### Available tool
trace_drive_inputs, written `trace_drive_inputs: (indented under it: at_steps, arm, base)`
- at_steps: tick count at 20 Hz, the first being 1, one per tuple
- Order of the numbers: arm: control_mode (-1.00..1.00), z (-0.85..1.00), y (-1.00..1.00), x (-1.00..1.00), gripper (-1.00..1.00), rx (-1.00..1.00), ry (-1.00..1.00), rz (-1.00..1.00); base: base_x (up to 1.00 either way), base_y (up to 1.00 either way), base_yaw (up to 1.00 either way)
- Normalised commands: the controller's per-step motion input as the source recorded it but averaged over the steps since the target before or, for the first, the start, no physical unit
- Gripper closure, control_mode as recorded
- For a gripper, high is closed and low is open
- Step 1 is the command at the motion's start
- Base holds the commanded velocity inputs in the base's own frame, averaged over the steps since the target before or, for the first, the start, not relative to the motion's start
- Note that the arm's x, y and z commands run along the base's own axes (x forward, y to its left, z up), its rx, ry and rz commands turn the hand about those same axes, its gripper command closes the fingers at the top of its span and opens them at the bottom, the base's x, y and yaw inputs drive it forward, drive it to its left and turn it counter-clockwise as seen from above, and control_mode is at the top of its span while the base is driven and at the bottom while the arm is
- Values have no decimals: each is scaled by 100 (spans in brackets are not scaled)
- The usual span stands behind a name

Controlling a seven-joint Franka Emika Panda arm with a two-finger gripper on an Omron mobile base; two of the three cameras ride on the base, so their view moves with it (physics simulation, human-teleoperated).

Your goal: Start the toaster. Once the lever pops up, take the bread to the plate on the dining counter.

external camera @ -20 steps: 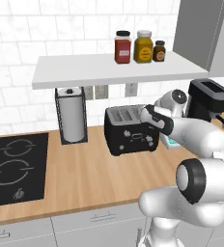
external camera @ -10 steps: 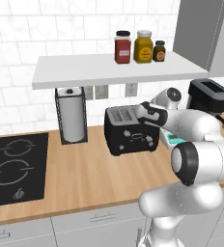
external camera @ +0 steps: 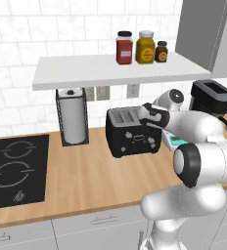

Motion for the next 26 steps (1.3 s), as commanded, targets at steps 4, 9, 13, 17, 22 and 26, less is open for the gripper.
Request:
trace_drive_inputs:
  at_steps: [4, 9, 13, 17, 22, 26]
  arm:
    - [-100, 0, 0, 0, -100, 0, 0, 0]
    - [-100, 0, 0, 0, -100, 0, 0, 0]
    - [-100, 0, 0, 0, -100, 0, 0, 0]
    - [-100, 0, 0, 0, -100, 0, 0, 0]
    - [-100, 0, 0, 0, -100, 0, 0, 0]
    - [-100, 0, 0, 0, -100, 0, 0, 0]
  base:
    - [0, 0, 0]
    - [0, 0, 0]
    - [0, 0, 0]
    - [0, 0, 0]
    - [0, 0, 0]
    - [0, 0, 0]
